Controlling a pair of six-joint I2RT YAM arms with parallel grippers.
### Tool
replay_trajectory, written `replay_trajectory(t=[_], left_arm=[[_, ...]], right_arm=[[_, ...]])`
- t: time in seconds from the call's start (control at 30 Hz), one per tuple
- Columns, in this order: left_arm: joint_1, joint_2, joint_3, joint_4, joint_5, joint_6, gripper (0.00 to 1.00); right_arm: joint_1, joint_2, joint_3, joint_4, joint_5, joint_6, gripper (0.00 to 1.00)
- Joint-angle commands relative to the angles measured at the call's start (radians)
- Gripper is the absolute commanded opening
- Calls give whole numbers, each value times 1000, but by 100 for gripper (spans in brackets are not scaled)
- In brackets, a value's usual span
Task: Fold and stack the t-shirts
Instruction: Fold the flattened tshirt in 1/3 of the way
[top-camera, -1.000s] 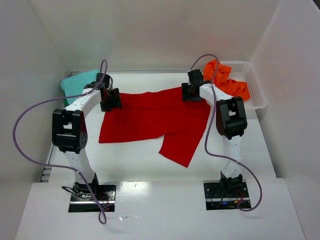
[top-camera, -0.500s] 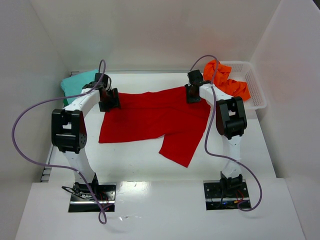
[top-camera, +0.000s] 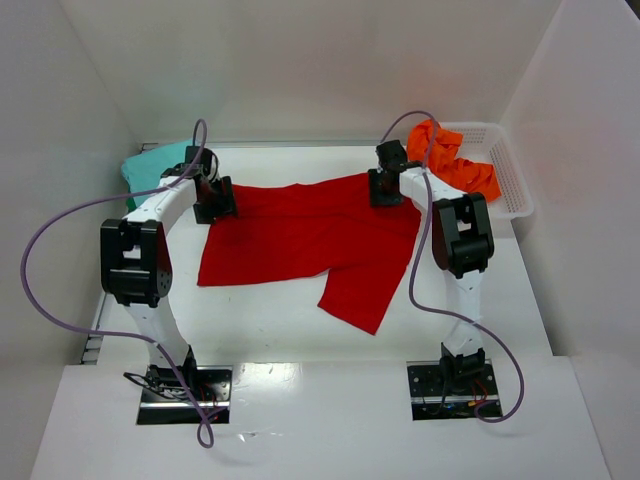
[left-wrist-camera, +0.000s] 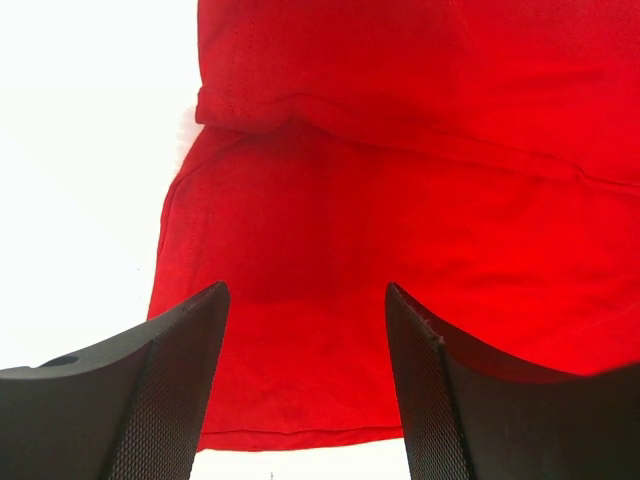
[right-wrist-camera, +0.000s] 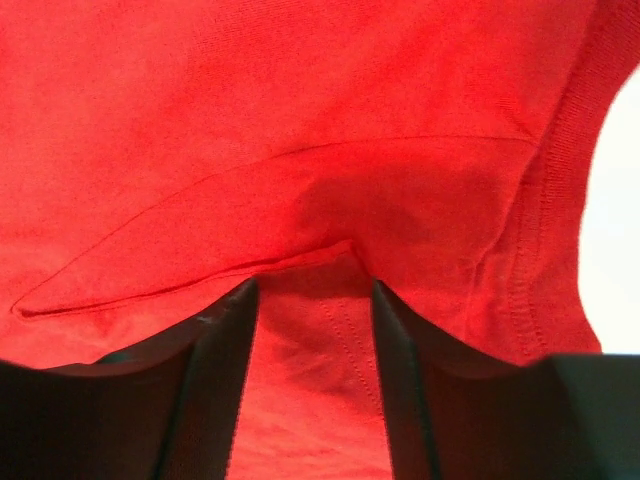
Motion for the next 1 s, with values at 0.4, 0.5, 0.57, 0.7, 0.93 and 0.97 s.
replay_trajectory(t=[0.4, 0.5, 0.57, 0.7, 0.93, 0.97], left_arm=[[0, -51, 21, -16, 39, 31, 72], [0, -51, 21, -16, 39, 31, 72], [0, -51, 21, -16, 39, 31, 72], [0, -51, 21, -16, 39, 31, 72], [0, -51, 21, -16, 39, 40, 72], [0, -51, 21, -16, 39, 40, 72]], right_arm=[[-31, 14, -1, 18, -83, -33, 57], [-31, 14, -1, 18, -106, -42, 49], [-31, 14, -1, 27, -118, -42, 43], [-31, 32, -1, 27, -129, -42, 31], [-31, 32, -1, 27, -109, -42, 13], [-31, 32, -1, 16, -109, -42, 13]])
